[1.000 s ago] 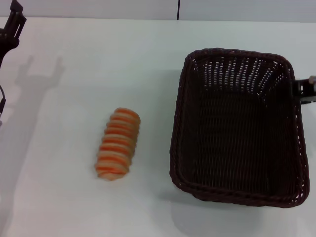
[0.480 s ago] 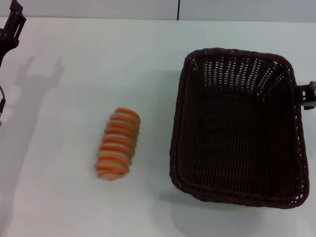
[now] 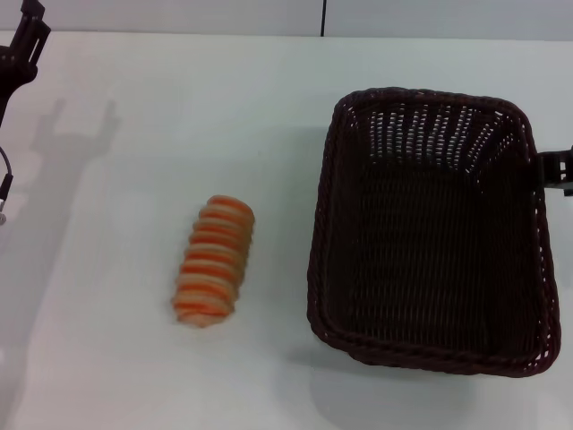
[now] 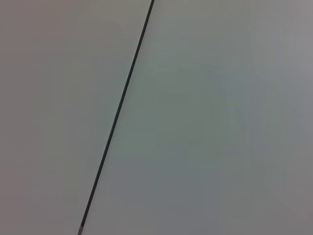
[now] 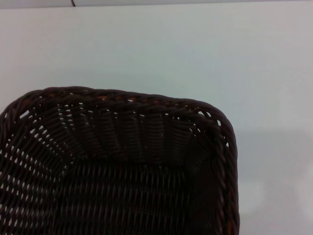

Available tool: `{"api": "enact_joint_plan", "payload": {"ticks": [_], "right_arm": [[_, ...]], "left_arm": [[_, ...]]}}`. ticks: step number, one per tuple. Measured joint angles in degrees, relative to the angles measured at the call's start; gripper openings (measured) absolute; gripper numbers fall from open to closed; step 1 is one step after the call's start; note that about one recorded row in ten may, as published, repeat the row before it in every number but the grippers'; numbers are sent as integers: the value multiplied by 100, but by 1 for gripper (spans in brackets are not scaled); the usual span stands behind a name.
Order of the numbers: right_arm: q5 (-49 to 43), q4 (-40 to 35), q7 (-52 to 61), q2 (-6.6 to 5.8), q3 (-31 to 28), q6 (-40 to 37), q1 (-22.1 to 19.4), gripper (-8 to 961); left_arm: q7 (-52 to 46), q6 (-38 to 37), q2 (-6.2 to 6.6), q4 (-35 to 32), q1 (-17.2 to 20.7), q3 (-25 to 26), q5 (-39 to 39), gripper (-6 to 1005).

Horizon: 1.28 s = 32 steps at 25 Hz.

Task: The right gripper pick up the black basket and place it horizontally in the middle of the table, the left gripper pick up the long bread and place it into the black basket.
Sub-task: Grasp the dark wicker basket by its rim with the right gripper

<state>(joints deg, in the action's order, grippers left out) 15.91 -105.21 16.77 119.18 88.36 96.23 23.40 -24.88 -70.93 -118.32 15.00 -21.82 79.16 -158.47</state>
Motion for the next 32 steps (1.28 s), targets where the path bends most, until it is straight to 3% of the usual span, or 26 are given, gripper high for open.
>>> {"api": "enact_joint_plan", "payload": {"ticks": [32], "right_arm": [[246, 656, 46, 10, 450, -453, -32, 514]], "left_arm": [[0, 9, 2, -21, -6, 3, 0, 812]]}}
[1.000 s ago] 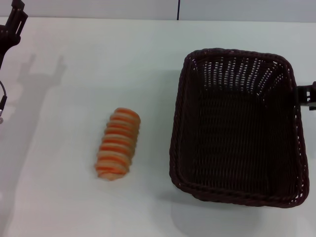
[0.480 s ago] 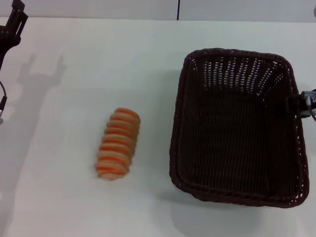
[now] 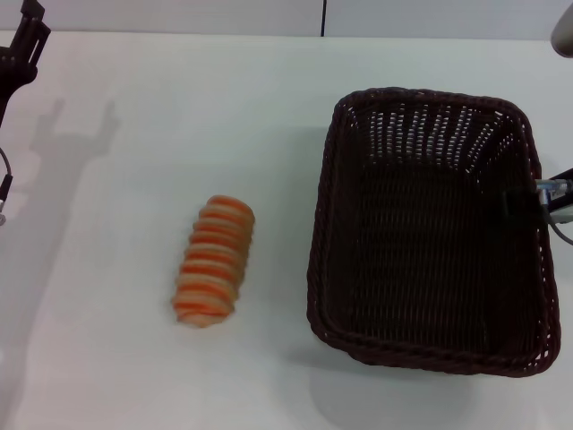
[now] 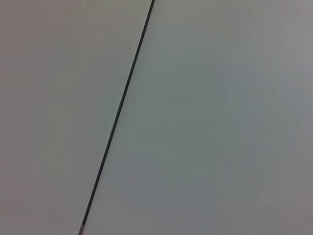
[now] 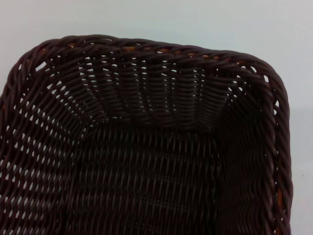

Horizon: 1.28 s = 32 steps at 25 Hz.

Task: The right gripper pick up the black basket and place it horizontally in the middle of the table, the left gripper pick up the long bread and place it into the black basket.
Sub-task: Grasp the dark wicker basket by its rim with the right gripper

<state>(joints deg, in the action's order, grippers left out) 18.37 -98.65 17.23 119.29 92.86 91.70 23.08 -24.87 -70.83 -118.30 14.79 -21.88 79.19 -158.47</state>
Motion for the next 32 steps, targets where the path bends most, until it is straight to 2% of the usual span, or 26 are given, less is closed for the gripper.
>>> {"api": "enact_joint_plan", "payload": {"ticks": [11, 23, 25, 32], "right_arm": [[10, 52, -32, -9, 3, -87, -46, 502], [11, 240, -215, -20, -50, -269, -15, 252], [6, 303, -304, -29, -76, -421, 15, 201], [14, 309, -1268, -34, -286, -1675, 35, 193]], "left_arm": [[0, 0, 0, 13, 0, 0, 0, 812], [0, 0, -2, 37, -8, 29, 0, 811], [0, -1, -7, 42, -8, 71, 0, 811], [0, 0, -9, 65, 45, 263, 0, 811]]}}
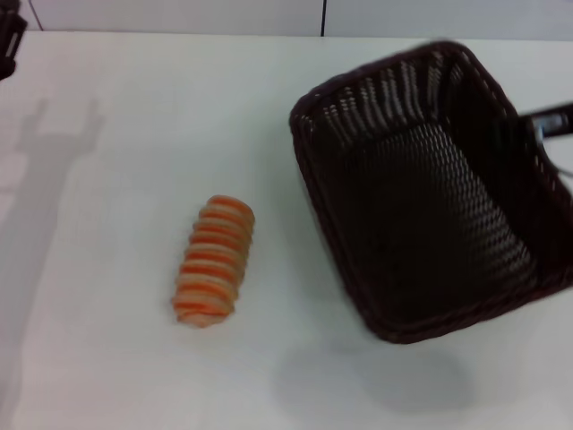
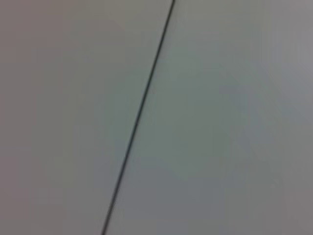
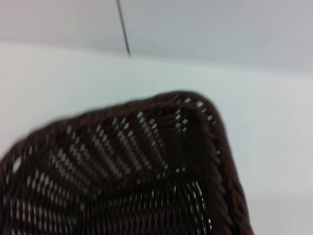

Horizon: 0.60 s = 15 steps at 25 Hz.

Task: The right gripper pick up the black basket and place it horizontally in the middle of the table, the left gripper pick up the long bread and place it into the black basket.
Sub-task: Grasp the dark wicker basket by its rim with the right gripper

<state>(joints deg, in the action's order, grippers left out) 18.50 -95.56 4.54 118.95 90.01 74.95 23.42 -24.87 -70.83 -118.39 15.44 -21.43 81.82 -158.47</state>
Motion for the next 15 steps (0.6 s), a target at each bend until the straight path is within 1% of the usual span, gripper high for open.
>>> {"api": "enact_joint_plan", "payload": {"ticks": [1, 6, 9, 12, 15], "right_arm": [[1, 16, -130, 0, 0, -171, 5, 190], [33, 6, -954, 6, -2, -1189, -5, 179], [358, -3, -1529, 0, -41, -1775, -65, 177], [960, 21, -2277, -4, -170, -1997, -58, 176], [1621, 24, -3132, -4, -333, -2010, 6, 174]], "left_arm": [[0, 0, 0, -6, 17, 121, 1, 811], [0, 0, 0, -27, 45, 183, 1, 811], [0, 0, -5, -41, 54, 269, 1, 811], [0, 0, -5, -19, 80, 306, 0, 811], [0, 5, 0, 7, 104, 325, 0, 811]]}}
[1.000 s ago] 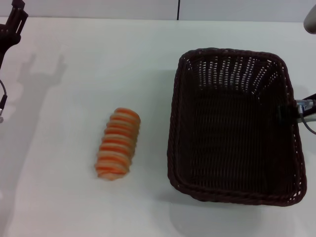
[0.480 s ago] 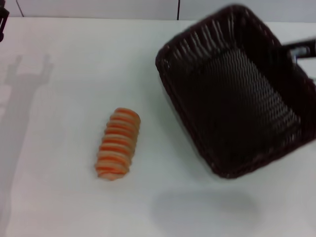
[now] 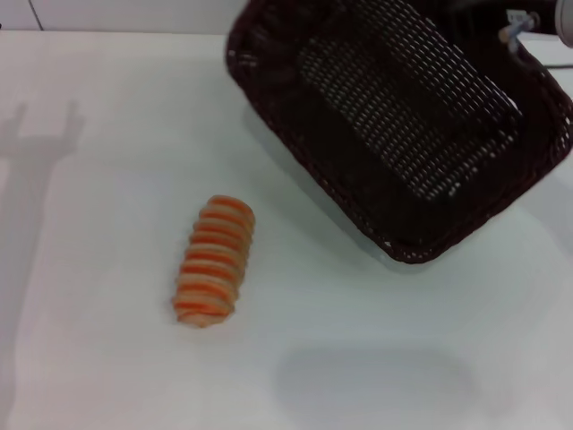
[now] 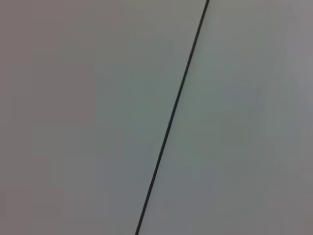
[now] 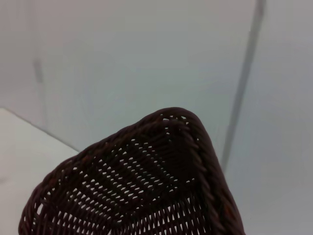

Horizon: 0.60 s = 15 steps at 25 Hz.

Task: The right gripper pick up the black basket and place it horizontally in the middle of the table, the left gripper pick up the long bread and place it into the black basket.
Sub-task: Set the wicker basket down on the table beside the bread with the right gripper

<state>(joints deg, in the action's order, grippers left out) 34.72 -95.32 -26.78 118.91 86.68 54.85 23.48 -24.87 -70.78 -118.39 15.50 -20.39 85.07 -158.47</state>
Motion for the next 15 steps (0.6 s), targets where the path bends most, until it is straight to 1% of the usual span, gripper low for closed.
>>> {"api": "enact_joint_plan", "payload": {"ticks": [5, 8, 10, 11, 12, 15], "right_arm": [[967, 1, -1188, -15, -294, 313, 125, 175], [1523, 67, -1719, -22, -617, 868, 285, 175], [1836, 194, -1976, -29, -899, 1336, 468, 175], [2032, 361, -2152, -33, -1173, 1794, 691, 175], [2032, 361, -2152, -33, -1173, 1794, 691, 175], [2147, 600, -2351, -47, -1487, 2455, 1019, 175]], "left_arm": [[-9, 31, -11, 6, -26, 134, 1, 811], [-113, 86, -6, 27, -62, 169, -1, 811], [-199, 138, 0, 71, -68, 250, 1, 811], [-212, 157, 0, 89, -70, 289, 1, 811], [-209, 197, -2, 112, -73, 345, 1, 811], [-164, 270, -4, 138, -104, 522, 1, 811]]}}
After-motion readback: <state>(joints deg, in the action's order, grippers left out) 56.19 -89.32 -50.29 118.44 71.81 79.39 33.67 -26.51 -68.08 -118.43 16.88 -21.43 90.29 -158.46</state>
